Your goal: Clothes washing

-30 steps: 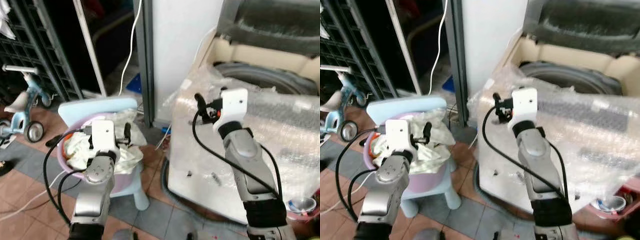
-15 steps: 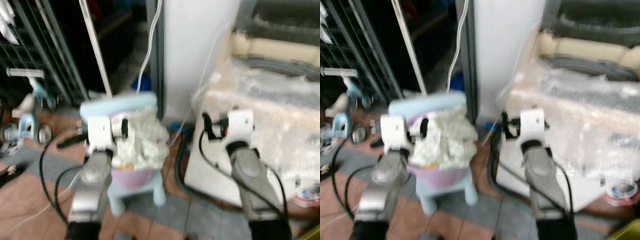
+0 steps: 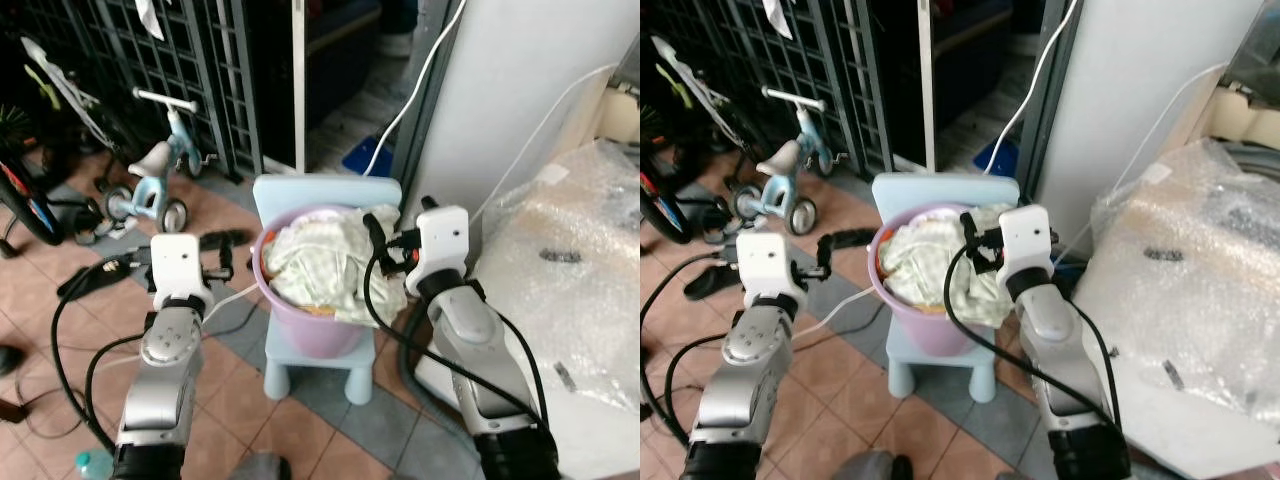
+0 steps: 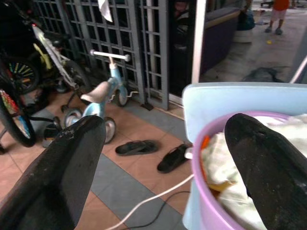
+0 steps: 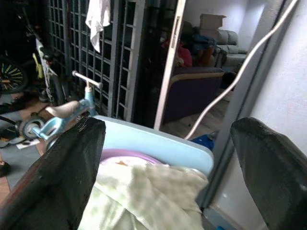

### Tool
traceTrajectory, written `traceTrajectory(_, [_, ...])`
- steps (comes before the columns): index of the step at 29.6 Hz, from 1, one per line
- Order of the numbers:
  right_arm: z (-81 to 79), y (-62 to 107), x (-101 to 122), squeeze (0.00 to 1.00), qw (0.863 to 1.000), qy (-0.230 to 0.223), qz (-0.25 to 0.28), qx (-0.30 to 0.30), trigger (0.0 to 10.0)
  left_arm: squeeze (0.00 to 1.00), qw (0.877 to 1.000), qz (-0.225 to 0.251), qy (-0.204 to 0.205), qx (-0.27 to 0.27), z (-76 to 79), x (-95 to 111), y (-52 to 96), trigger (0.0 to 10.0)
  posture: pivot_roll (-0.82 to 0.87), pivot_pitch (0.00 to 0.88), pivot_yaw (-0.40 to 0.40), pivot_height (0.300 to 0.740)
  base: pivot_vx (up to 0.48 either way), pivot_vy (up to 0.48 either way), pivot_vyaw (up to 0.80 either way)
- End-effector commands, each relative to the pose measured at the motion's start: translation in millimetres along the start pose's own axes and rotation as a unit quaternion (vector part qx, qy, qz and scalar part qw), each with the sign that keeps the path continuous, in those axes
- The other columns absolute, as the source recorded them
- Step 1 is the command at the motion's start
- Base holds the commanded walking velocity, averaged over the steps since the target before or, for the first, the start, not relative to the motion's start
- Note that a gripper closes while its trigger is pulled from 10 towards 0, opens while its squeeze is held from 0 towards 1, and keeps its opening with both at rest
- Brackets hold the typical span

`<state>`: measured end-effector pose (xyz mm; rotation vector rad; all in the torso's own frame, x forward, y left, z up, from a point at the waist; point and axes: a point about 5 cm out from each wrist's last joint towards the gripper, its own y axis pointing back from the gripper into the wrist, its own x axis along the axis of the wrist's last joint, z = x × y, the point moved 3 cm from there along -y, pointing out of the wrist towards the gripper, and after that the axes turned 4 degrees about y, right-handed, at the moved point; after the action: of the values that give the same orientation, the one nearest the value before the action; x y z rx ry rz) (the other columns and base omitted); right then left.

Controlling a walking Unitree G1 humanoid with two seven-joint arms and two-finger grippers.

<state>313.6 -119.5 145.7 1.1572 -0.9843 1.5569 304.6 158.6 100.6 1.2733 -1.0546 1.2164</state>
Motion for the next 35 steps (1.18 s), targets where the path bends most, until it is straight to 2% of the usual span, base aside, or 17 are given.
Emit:
traceTrajectory(1, [0.4, -1.3, 0.2, 0.00, 1.000, 0.001, -0.001, 0.002, 10.0, 0.00, 1.000, 0.002, -0.002, -0.008, 3.1, 3.2, -1.0, 10.0, -0.10, 0.000, 0.033, 0.740, 0.277, 0.000, 0.00])
traceTrajectory(4, [0.5, -1.1, -2.2, 0.00, 1.000, -0.010, -0.006, 0.001, 10.0, 0.00, 1.000, -0.001, 0.000, -0.010, 3.6, 2.6, -0.6, 10.0, -0.10, 0.000, 0.030, 0.740, 0.315, 0.000, 0.00])
traceTrajectory(7, [-3.1, -2.1, -1.3, 0.00, 1.000, 0.000, -0.002, 0.014, 10.0, 0.00, 1.000, -0.002, 0.001, -0.010, 3.6, 2.2, -0.3, 10.0, -0.10, 0.000, 0.029, 0.740, 0.344, 0.000, 0.00])
traceTrajectory(10, [-8.3, -1.3, 0.6, 0.00, 0.999, 0.013, 0.006, 0.031, 10.0, 0.00, 1.000, -0.003, 0.001, -0.010, 3.6, 1.7, 0.3, 10.0, -0.09, 0.000, 0.026, 0.740, 0.347, 0.000, 0.68])
traceTrajectory(14, [-8.1, -1.3, -2.2, 0.00, 1.000, 0.000, 0.000, 0.027, 10.0, 0.00, 1.000, -0.005, 0.001, -0.008, 3.3, 0.9, 0.5, 10.0, -0.09, 0.000, 0.025, 0.740, 0.345, 0.000, 0.79])
traceTrajectory(19, [-8.0, -2.3, -4.8, 0.00, 1.000, 0.000, -0.007, 0.028, 10.0, 0.00, 1.000, -0.005, 0.000, -0.012, 4.4, 0.8, 0.8, 10.0, -0.09, 0.000, 0.022, 0.740, 0.346, 0.000, 0.27])
traceTrajectory(25, [-10.7, -0.8, -17.8, 0.00, 0.999, 0.009, -0.039, 0.032, 10.0, 0.00, 1.000, -0.007, -0.002, -0.012, 4.8, 0.4, 1.0, 10.0, -0.08, 0.000, 0.018, 0.740, 0.320, 0.000, 0.00])
traceTrajectory(28, [-12.8, -1.4, -28.5, 0.00, 0.996, 0.041, -0.071, 0.039, 10.0, 0.00, 1.000, -0.010, -0.005, -0.012, 5.0, 0.6, 1.0, 10.0, -0.08, 0.000, 0.020, 0.740, 0.000, 0.000, 0.00])
traceTrajectory(31, [-12.5, -1.3, -42.1, 0.00, 0.992, 0.053, -0.111, 0.037, 10.0, 0.00, 1.000, -0.018, -0.009, -0.017, 5.2, -0.4, 2.0, 10.0, -0.07, 0.000, 0.032, 0.740, 0.000, 0.000, 0.00])
traceTrajectory(33, [-10.4, 1.3, -55.0, 0.00, 0.985, 0.078, -0.149, 0.030, 10.0, 0.00, 0.999, -0.024, -0.015, -0.017, 0.6, -1.6, 6.3, 10.0, -0.06, 0.000, 0.032, 0.740, 0.000, 0.000, 0.00])
traceTrajectory(35, [-8.2, 4.4, -60.9, 0.00, 0.983, 0.079, -0.166, 0.020, 10.0, 0.00, 0.999, -0.025, -0.017, -0.018, -2.7, -1.7, 9.8, 10.0, -0.05, 0.000, 0.028, 0.740, 0.000, 0.000, 0.00])
